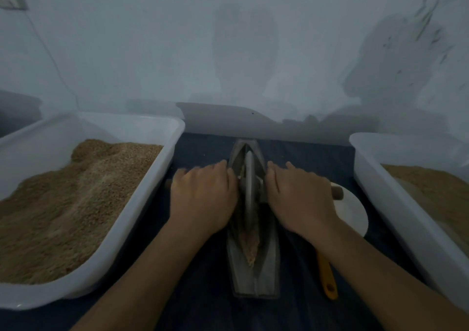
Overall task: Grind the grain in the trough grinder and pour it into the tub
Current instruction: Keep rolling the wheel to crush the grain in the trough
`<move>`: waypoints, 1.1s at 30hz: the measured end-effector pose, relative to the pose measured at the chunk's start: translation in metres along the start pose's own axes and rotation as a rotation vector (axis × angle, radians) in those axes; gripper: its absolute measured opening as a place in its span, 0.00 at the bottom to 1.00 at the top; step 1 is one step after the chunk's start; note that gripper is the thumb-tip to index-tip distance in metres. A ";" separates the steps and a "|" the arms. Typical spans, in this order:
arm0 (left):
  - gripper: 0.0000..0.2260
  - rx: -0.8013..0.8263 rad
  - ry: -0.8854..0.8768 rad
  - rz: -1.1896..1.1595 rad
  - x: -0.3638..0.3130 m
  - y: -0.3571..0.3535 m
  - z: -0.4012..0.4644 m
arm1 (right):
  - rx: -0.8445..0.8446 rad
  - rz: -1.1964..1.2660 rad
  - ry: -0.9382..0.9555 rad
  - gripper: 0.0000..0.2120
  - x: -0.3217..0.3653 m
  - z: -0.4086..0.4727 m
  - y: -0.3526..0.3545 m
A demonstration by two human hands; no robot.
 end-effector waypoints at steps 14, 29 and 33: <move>0.13 0.245 0.190 -0.212 0.019 -0.021 0.111 | 0.129 -0.025 -0.150 0.21 -0.026 0.116 -0.004; 0.23 -0.054 0.007 -0.083 0.007 -0.002 0.019 | 0.096 0.010 -0.026 0.36 0.003 0.008 0.000; 0.15 0.180 0.135 -0.146 0.018 -0.020 0.090 | 0.122 0.029 -0.146 0.24 -0.018 0.083 -0.003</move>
Point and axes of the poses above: each hand's wrist, its own z-axis towards the middle knuckle, its own y-axis out of the back of the hand, x = y × z, the point moved 10 cm from there along z, towards the middle knuckle, and after that the axes turned 11 degrees about x, right-handed, at the moved point
